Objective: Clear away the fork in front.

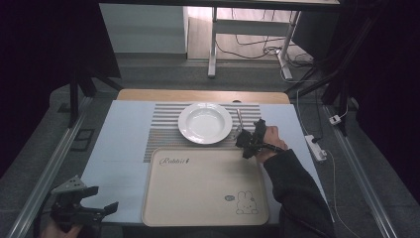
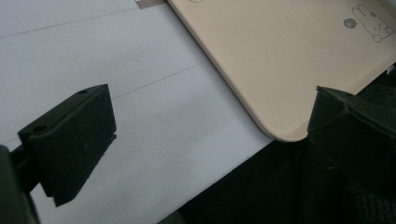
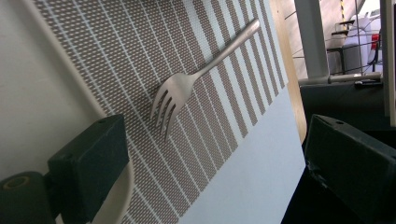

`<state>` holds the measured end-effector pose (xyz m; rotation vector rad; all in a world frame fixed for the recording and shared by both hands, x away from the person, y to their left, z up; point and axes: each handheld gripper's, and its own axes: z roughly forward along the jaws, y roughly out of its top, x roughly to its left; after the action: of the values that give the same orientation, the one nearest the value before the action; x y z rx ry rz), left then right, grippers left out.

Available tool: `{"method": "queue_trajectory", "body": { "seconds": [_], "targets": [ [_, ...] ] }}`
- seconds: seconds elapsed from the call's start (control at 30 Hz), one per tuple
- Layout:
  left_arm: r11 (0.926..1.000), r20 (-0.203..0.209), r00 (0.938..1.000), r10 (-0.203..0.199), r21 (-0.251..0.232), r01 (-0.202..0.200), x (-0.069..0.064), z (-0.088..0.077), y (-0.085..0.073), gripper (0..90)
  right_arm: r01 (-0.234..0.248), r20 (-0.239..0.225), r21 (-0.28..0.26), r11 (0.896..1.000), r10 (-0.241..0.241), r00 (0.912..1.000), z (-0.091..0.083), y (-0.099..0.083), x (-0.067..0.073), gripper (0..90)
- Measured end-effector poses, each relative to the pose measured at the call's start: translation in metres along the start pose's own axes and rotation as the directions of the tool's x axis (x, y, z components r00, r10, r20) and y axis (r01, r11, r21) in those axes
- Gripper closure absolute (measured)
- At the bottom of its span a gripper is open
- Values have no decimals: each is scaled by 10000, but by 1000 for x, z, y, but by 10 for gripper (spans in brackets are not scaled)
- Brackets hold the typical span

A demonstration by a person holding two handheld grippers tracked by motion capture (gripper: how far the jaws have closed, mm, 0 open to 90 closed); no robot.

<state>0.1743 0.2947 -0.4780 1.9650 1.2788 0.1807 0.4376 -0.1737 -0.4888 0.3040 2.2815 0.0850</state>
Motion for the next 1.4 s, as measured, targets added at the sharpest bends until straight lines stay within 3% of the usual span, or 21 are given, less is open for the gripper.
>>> {"method": "queue_trajectory", "body": {
  "seconds": [0.13,0.3,0.37,0.4,0.5,0.7,0.87,1.1,1.17,1.23,1.27,1.4],
  "targets": [
    [10000,-1,10000,-2,-5,2,0,0,0,13,250,245,220,9994,-256,9994,8,3,0,109],
    [10000,1,10000,8,-4,-8,0,0,0,13,356,152,279,9990,-361,9992,17,3,-1,175],
    [10000,1,10000,16,-5,-16,0,0,0,14,335,-98,147,9993,-334,9994,20,4,-1,200],
    [10000,0,10000,18,-4,-18,0,0,0,14,526,203,289,9982,-532,9984,21,4,0,212],
    [10000,1,10000,21,-2,-21,0,0,0,14,692,54,295,9972,-694,9976,24,5,2,274],
    [10000,-11,10000,32,4,-32,0,0,0,14,1204,-179,306,9923,-1199,9926,31,5,7,448],
    [10000,-25,10000,57,20,-57,-1,0,0,14,1775,-24,140,9840,-1775,9841,32,6,14,624],
    [10000,-14,10000,83,27,-83,-1,0,0,15,2149,-148,-40,9766,-2150,9765,33,7,19,825],
    [10000,-12,10000,88,26,-88,-1,0,0,15,2082,-104,-54,9781,-2082,9780,32,7,19,885],
    [10000,-6,10000,92,23,-92,-1,0,0,15,2090,157,64,9779,-2091,9778,29,8,19,889],
    [10000,-7,10000,93,26,-93,-1,0,0,15,2004,-75,-88,9797,-2004,9797,30,8,18,891],
    [9999,-7,9999,104,30,-104,-1,0,0,15,1906,-66,-135,9816,-1907,9816,28,8,18,895]
  ]
}}
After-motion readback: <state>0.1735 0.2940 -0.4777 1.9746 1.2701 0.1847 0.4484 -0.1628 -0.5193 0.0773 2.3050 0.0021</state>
